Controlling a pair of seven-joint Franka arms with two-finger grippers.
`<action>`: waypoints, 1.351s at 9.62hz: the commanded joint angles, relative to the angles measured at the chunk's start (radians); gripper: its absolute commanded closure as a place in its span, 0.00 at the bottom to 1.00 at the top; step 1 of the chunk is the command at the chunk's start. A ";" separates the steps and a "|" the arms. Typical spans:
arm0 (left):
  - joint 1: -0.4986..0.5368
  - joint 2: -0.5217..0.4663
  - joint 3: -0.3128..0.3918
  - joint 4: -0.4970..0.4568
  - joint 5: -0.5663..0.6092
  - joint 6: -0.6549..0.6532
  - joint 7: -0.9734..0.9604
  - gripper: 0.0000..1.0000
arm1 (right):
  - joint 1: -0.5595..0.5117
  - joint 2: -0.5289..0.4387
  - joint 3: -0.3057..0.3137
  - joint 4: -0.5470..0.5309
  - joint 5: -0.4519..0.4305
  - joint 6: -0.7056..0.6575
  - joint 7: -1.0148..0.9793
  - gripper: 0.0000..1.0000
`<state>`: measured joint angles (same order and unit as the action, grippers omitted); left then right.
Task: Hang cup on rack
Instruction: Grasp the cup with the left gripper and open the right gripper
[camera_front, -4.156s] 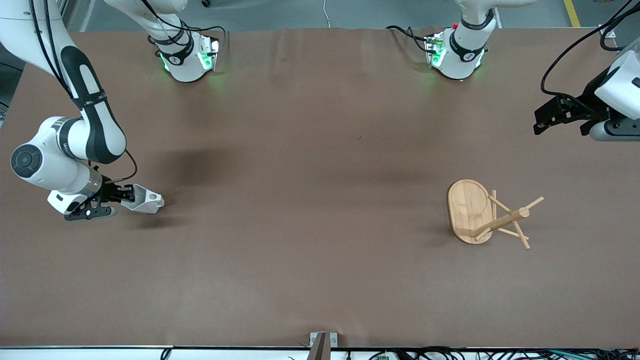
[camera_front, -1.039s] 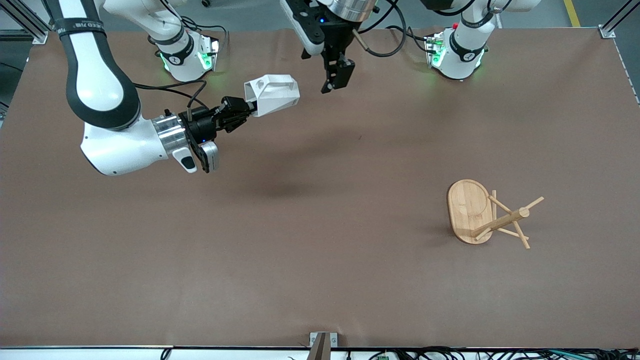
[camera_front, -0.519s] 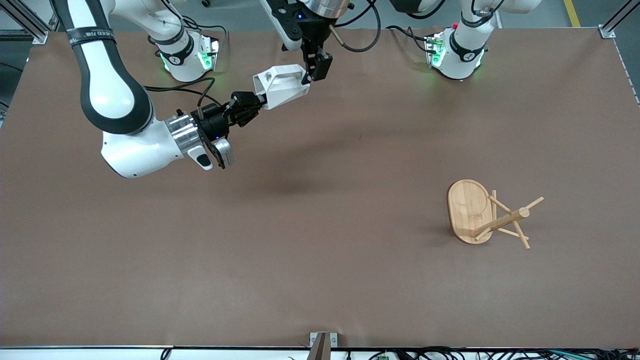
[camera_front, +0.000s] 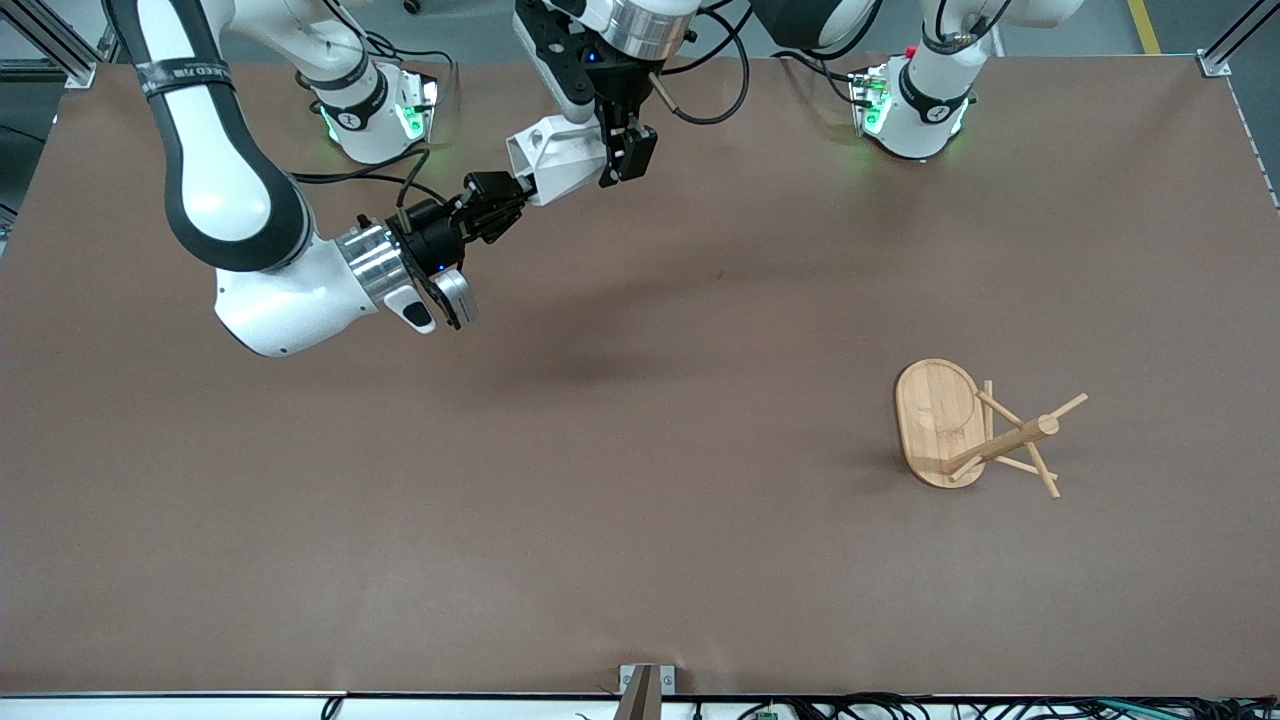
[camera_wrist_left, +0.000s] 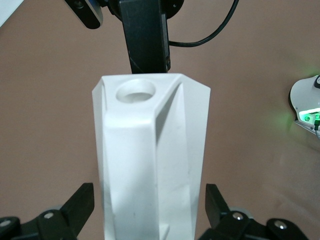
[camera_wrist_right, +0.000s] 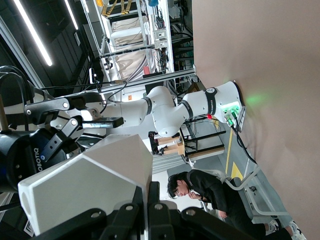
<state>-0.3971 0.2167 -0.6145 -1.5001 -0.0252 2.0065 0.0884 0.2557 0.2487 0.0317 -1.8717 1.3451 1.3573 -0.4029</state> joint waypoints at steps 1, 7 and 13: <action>-0.003 0.024 -0.002 -0.038 0.027 0.012 0.011 0.29 | 0.010 -0.016 -0.001 -0.006 0.051 -0.024 -0.005 0.99; 0.084 0.019 0.010 -0.037 0.037 0.011 -0.009 0.99 | -0.001 -0.017 -0.007 0.005 0.051 -0.040 0.009 0.00; 0.247 0.026 0.013 -0.038 0.145 0.011 -0.276 0.99 | -0.120 -0.034 -0.033 0.049 -0.261 0.211 0.009 0.00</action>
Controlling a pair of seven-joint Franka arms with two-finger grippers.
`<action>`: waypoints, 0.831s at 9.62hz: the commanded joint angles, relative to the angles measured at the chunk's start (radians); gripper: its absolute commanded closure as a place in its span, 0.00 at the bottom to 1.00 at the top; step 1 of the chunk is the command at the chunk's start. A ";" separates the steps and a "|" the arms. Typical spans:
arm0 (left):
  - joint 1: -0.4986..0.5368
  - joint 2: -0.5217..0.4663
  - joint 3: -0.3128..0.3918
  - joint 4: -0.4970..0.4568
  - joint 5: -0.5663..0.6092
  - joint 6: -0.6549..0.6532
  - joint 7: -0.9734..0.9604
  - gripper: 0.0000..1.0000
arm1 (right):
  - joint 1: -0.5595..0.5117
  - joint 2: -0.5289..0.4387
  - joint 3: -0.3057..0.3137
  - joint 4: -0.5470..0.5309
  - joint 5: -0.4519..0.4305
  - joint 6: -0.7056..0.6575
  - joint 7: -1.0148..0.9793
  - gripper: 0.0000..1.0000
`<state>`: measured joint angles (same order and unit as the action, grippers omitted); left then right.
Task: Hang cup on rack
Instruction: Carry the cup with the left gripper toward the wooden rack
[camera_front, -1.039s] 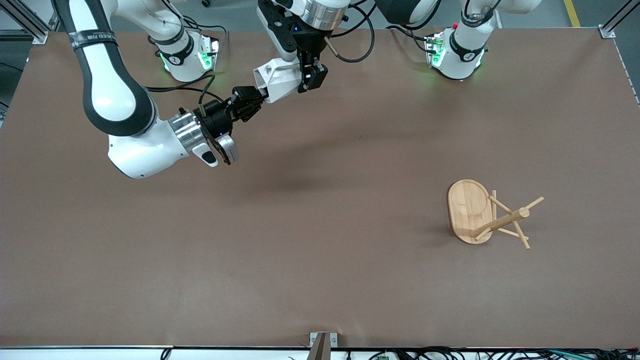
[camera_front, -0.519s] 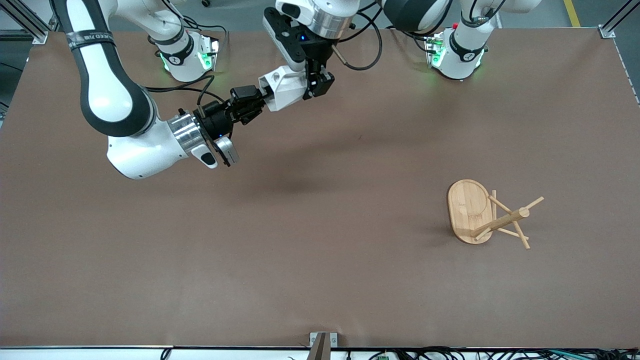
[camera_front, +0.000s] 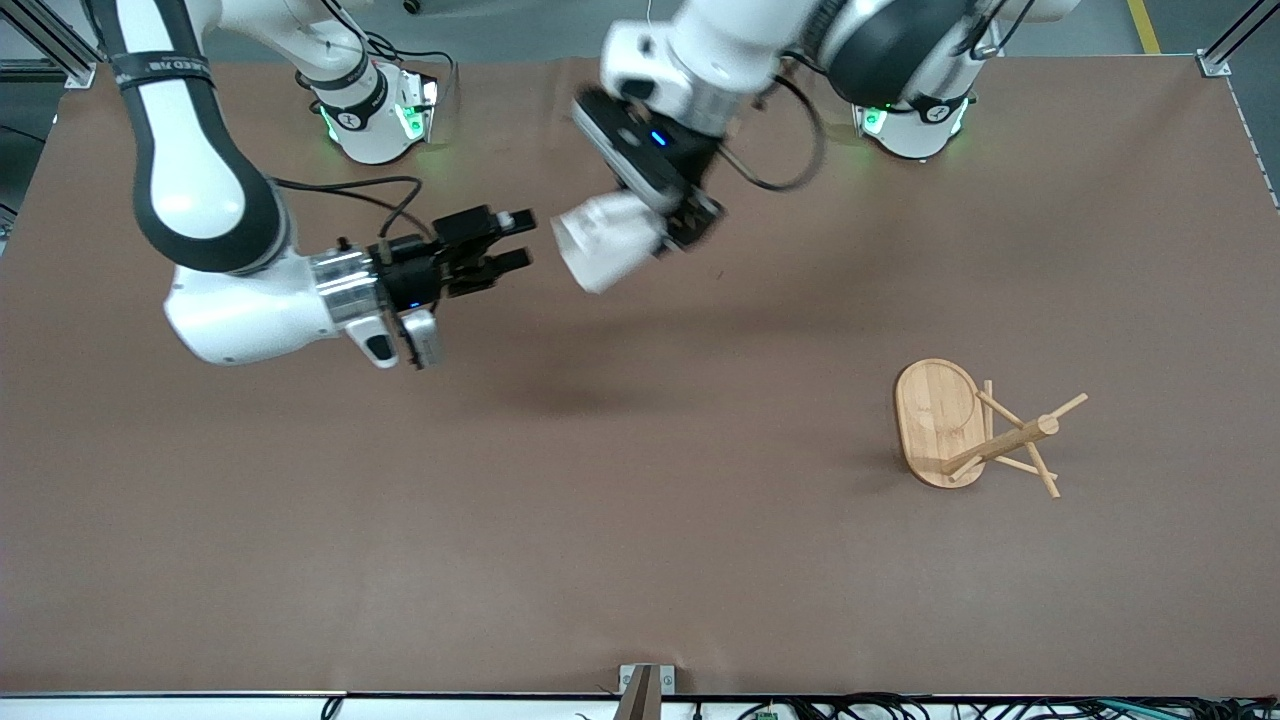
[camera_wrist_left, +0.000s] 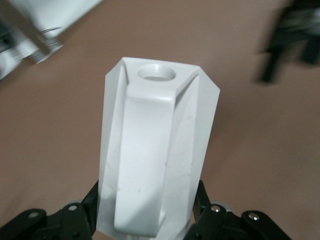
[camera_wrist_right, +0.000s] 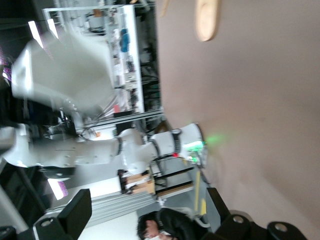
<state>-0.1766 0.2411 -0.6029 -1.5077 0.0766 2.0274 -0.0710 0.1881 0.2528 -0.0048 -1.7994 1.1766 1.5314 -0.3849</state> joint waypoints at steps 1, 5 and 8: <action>0.031 0.003 0.006 -0.031 0.063 -0.010 -0.229 0.99 | -0.073 -0.055 0.002 -0.021 -0.191 0.097 -0.009 0.00; 0.213 -0.020 0.002 -0.155 0.068 -0.018 -0.287 0.99 | -0.215 -0.116 -0.003 0.006 -0.535 0.216 -0.006 0.00; 0.316 -0.136 -0.003 -0.357 0.052 0.042 -0.274 0.99 | -0.265 -0.155 0.003 0.079 -0.744 0.194 0.043 0.00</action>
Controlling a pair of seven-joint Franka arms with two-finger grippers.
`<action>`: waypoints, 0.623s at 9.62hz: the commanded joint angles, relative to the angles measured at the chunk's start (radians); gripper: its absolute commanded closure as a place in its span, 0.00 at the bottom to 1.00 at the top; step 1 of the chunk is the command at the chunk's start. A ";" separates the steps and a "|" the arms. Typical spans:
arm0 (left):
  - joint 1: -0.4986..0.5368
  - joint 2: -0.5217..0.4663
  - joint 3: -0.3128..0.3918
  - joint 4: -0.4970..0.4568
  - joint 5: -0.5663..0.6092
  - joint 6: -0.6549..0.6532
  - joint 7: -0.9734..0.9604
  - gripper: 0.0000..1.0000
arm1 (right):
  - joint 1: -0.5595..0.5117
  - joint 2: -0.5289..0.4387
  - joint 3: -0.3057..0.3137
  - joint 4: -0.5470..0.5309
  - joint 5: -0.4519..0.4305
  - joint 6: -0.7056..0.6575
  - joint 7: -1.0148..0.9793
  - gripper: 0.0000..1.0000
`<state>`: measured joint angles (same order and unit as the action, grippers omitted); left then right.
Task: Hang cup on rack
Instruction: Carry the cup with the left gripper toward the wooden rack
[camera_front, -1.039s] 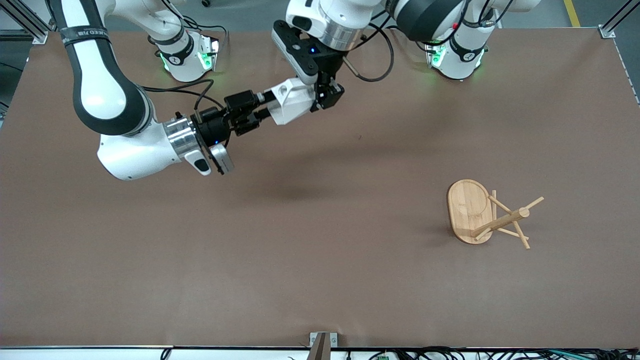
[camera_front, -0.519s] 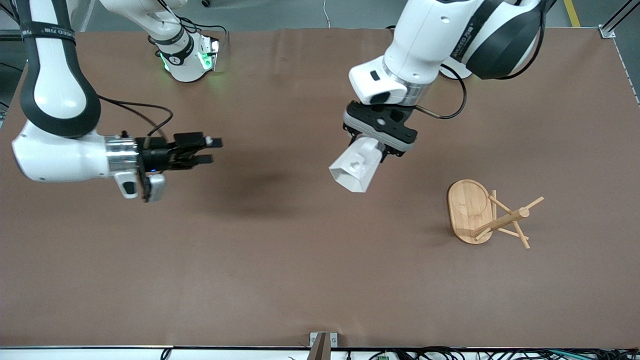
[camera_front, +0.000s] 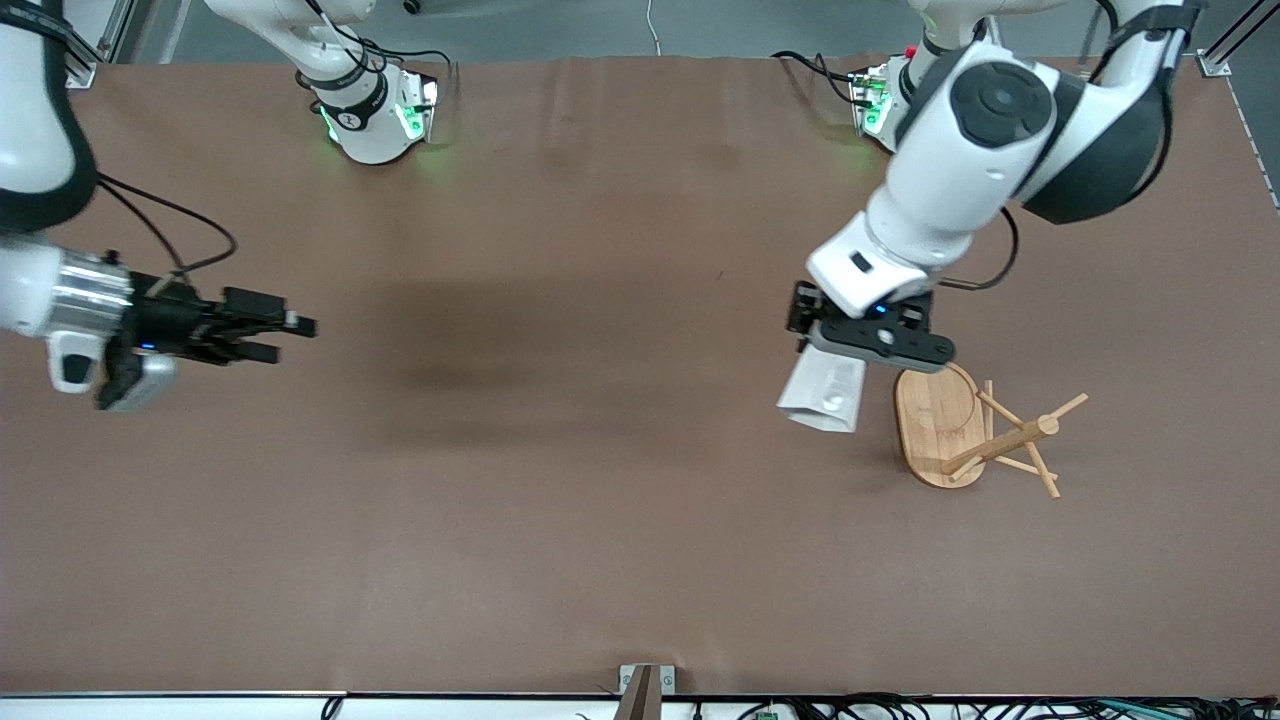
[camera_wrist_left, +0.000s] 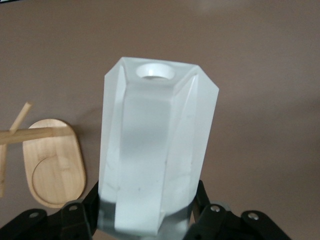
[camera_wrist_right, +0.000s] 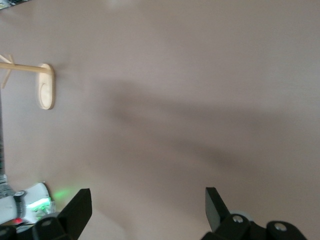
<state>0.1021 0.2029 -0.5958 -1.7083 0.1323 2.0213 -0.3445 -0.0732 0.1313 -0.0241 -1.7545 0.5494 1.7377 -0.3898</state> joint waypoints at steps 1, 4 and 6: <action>0.054 -0.118 -0.010 -0.216 -0.035 0.081 0.013 0.99 | 0.004 -0.059 0.029 0.049 -0.213 -0.012 0.121 0.00; 0.141 -0.134 -0.009 -0.283 -0.106 0.099 0.134 0.99 | 0.047 -0.159 0.029 0.043 -0.385 -0.059 0.198 0.00; 0.168 -0.129 -0.007 -0.304 -0.114 0.099 0.214 0.99 | 0.053 -0.228 0.030 0.040 -0.422 -0.136 0.201 0.00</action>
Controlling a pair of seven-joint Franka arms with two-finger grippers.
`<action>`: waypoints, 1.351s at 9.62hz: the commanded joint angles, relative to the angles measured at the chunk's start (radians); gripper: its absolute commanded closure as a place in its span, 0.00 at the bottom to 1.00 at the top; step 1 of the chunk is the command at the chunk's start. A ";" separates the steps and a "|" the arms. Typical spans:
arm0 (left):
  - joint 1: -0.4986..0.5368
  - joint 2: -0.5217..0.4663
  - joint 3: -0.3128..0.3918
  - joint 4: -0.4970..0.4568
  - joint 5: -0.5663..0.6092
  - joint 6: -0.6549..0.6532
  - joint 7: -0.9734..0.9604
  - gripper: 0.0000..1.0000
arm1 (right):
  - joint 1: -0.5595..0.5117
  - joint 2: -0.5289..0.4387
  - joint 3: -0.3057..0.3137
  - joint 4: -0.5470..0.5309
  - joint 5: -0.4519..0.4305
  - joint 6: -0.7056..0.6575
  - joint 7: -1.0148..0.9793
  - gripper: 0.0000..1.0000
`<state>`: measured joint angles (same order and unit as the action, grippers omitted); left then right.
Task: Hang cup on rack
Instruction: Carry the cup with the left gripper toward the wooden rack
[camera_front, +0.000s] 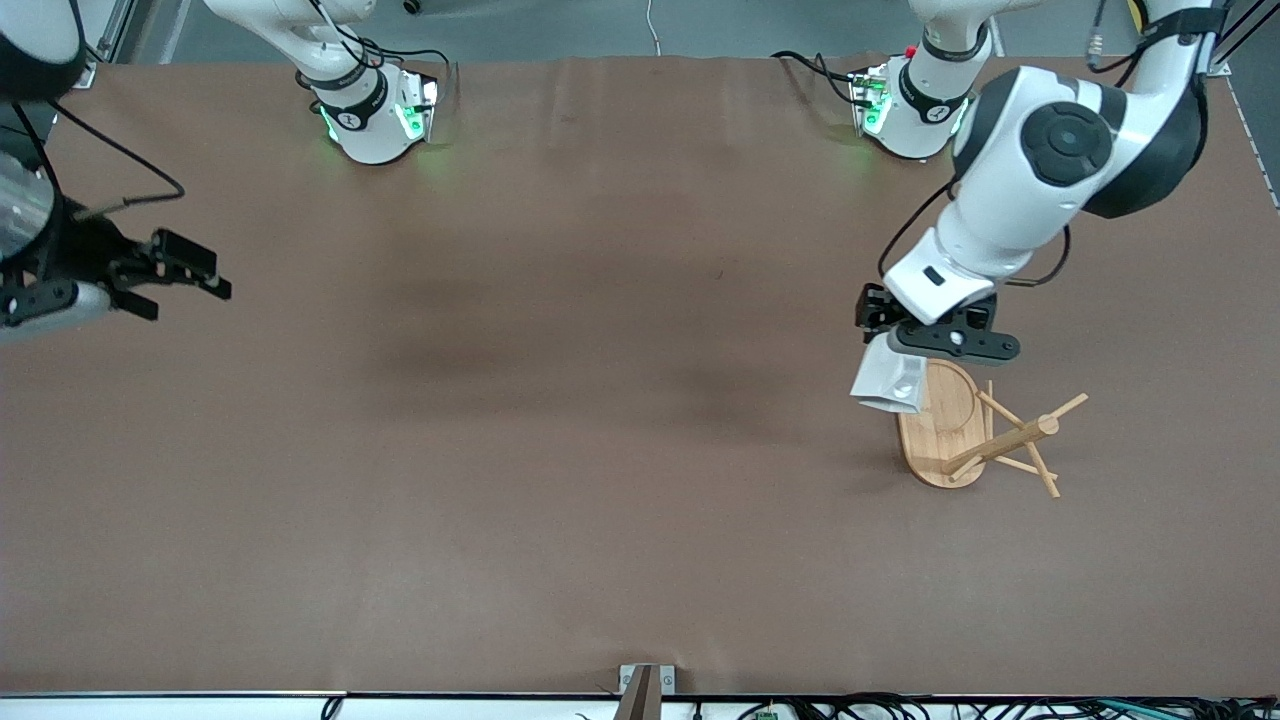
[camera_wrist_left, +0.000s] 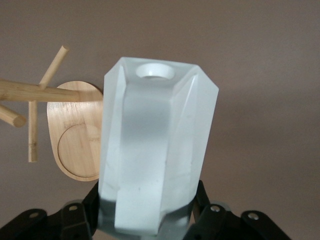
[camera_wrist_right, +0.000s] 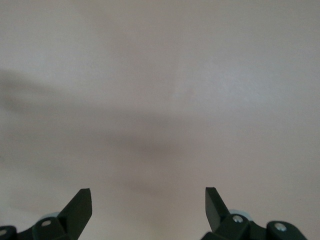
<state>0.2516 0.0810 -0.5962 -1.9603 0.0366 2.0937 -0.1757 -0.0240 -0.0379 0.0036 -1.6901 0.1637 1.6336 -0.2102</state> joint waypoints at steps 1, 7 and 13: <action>0.049 -0.003 -0.008 -0.054 -0.018 0.026 0.098 0.99 | 0.006 -0.085 0.003 -0.029 -0.044 -0.056 0.023 0.00; 0.098 0.075 -0.007 -0.051 -0.018 0.060 0.183 0.99 | 0.012 -0.116 0.004 -0.031 -0.104 -0.083 0.023 0.00; 0.147 0.083 -0.007 -0.052 -0.018 0.060 0.242 0.98 | 0.024 -0.103 0.004 0.004 -0.119 -0.066 0.025 0.00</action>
<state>0.3816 0.1530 -0.5956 -1.9899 0.0345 2.1361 0.0437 -0.0067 -0.1264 0.0056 -1.6934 0.0734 1.5641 -0.2051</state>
